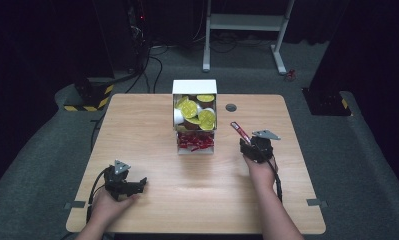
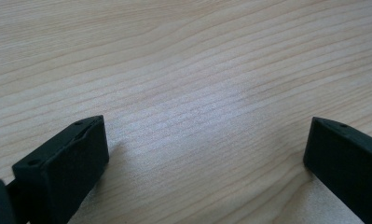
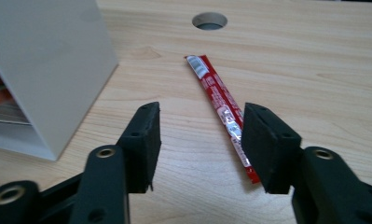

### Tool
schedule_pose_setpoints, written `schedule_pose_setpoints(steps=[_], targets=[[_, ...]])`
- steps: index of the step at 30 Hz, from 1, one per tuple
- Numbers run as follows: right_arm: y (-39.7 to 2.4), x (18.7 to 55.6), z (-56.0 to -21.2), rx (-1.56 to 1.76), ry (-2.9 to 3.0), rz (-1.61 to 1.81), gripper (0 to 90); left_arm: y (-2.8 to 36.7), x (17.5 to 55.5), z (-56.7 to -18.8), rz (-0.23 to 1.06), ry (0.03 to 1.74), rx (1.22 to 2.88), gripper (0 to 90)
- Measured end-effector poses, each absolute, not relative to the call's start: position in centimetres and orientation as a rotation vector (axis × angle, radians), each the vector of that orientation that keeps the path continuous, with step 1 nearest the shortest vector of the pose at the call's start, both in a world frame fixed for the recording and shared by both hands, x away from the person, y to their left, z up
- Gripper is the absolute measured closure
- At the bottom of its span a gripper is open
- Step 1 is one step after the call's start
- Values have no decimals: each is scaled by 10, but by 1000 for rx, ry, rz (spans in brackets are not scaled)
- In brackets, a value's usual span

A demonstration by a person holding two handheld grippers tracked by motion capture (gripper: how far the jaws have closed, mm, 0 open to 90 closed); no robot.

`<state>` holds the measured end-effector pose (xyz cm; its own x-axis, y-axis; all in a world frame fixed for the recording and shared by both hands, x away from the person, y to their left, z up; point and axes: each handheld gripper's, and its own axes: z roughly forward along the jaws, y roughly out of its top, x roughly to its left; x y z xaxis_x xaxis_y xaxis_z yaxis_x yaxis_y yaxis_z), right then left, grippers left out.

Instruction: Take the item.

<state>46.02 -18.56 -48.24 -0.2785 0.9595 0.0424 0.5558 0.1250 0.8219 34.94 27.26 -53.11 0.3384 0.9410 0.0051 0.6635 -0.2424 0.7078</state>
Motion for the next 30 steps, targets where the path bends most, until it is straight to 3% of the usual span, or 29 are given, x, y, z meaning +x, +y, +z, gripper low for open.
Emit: schedule_pose_setpoints(steps=[8, 15, 30], targets=[[-177, 449, -474, 1462, 1924, 1094, 234, 273, 349, -531, 593, 1394, 2003, 3], [-175, 439, -469, 1414, 1955, 1047, 141, 273, 350, -531, 594, 1396, 1995, 3], [-188, 399, -473, 1383, 1961, 1072, 115, 273, 349, -531, 593, 1393, 2003, 4]])
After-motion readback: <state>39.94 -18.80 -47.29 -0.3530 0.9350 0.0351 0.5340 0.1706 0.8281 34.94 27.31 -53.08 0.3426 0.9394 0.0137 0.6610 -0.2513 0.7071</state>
